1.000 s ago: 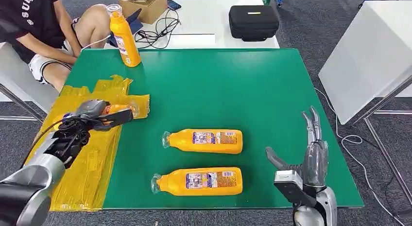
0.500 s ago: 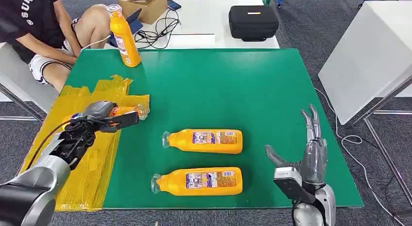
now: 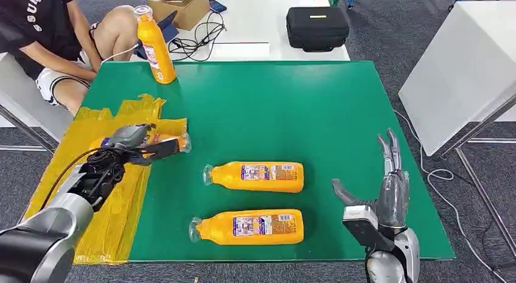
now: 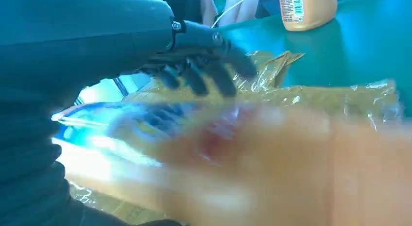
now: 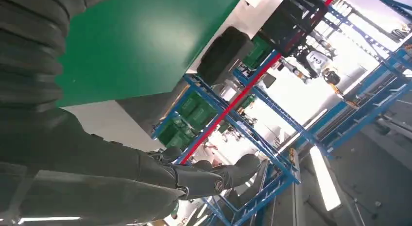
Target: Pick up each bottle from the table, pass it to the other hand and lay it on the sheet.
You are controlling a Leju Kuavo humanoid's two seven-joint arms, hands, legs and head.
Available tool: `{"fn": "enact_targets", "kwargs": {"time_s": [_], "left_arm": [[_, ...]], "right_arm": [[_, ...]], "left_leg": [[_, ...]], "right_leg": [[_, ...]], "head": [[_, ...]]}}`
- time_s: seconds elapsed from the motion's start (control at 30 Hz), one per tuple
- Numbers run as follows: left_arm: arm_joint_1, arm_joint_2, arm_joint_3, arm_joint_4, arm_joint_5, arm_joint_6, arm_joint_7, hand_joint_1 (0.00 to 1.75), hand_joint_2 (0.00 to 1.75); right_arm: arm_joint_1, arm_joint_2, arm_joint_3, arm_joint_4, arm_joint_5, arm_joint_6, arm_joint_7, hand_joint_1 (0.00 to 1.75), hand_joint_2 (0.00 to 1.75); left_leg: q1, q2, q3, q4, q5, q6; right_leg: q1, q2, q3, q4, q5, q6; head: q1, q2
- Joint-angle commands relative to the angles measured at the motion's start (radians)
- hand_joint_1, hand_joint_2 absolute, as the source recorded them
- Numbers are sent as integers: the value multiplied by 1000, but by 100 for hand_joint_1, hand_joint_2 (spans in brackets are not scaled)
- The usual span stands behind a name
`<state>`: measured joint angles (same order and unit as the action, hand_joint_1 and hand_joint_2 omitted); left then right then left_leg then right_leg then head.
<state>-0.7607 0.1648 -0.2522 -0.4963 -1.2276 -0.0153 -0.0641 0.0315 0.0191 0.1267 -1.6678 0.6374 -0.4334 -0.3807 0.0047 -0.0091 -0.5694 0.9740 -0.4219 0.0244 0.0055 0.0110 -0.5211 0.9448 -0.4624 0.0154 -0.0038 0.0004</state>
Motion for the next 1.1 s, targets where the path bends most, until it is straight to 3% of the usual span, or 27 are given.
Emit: {"fn": "enact_targets", "kwargs": {"time_s": [0.03,0.47,0.63,0.77,1.1], "left_arm": [[-31,-15,-49,60,-33,22,30,0,175],[-25,6,16,34,-5,60,28,0,175],[26,35,57,-78,84,20,-85,0,175],[152,89,43,-274,145,-38,-150,0,175],[170,91,39,-316,159,-56,-156,0,175]], "right_arm": [[-2,5,-6,41,-10,-15,-15,0,175],[-17,-2,2,41,-36,-33,-23,0,175],[9,-8,5,17,-40,-27,-25,0,175],[35,7,22,16,-22,-17,-37,0,175],[35,5,23,18,-18,-21,-37,0,175]], "left_leg": [[1,0,3,-1,-1,-1],[1,2,3,0,-2,-1],[0,1,1,0,-1,0],[1,4,6,-1,-3,-1],[1,1,2,0,-1,-1]], "right_leg": [[1,-2,4,-1,-1,1],[1,0,3,-1,-1,1],[0,0,2,-1,0,0],[1,3,5,-1,-2,1],[1,0,2,0,-1,1]], "head": [[0,0],[0,0],[0,0],[0,0],[0,0]]}}
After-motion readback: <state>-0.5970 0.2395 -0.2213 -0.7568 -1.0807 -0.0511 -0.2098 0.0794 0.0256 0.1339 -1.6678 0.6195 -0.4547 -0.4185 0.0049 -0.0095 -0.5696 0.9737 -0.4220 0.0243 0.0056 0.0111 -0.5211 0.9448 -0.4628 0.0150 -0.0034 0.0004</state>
